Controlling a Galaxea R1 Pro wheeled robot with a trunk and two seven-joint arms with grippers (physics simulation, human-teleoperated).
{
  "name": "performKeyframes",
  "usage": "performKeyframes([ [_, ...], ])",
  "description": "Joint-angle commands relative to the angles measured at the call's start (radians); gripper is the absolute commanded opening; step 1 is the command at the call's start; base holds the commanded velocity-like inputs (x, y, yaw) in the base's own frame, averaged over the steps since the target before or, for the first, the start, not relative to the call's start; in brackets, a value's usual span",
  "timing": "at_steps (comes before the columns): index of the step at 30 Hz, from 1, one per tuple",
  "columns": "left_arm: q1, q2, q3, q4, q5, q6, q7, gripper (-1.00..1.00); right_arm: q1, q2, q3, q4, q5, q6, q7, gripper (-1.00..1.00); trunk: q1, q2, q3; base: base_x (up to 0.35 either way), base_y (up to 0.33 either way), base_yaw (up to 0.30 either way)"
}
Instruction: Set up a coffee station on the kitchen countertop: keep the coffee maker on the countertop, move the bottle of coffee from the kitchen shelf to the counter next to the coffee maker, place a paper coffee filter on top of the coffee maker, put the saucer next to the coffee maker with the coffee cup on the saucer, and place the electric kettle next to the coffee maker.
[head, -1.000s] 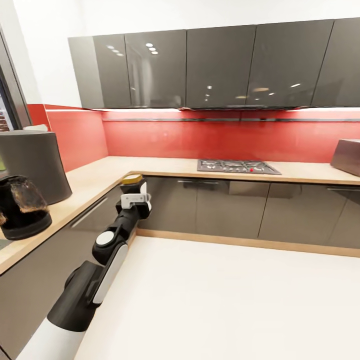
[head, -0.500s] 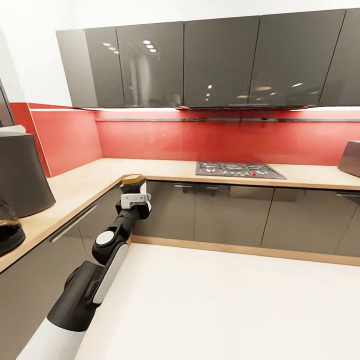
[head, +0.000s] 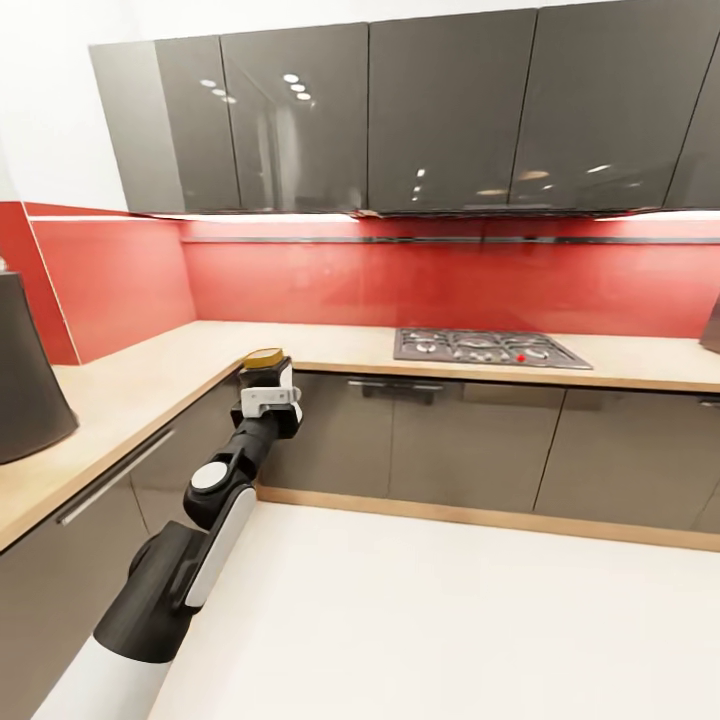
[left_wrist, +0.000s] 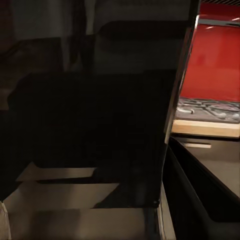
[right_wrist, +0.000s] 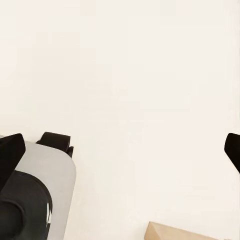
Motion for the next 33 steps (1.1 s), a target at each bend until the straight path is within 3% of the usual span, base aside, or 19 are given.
performKeyframes([
  [1,-0.001,0.001,-0.003,-0.002,0.007,0.004,0.009,-1.00,0.000,0.000,0.002,-0.002,0.004,-0.001,0.000,1.00,0.001,0.000,-0.001,0.328,0.000,0.000],
  [14,-0.001,0.002,0.000,-0.002,0.007,0.002,0.009,-1.00,0.000,0.000,0.002,-0.002,0.004,-0.001,-0.002,1.00,0.001,0.000,-0.001,0.326,-0.031,0.028],
  [22,-0.001,0.002,0.002,-0.002,0.007,0.000,0.009,-1.00,0.000,0.001,0.002,-0.002,0.004,-0.001,-0.002,1.00,0.001,0.000,-0.001,0.070,-0.016,0.251],
  [33,-0.001,0.002,0.003,-0.002,0.007,-0.001,0.010,-1.00,0.000,0.000,0.000,0.001,0.038,0.003,0.000,1.00,0.001,0.000,-0.001,0.206,-0.165,0.027],
])
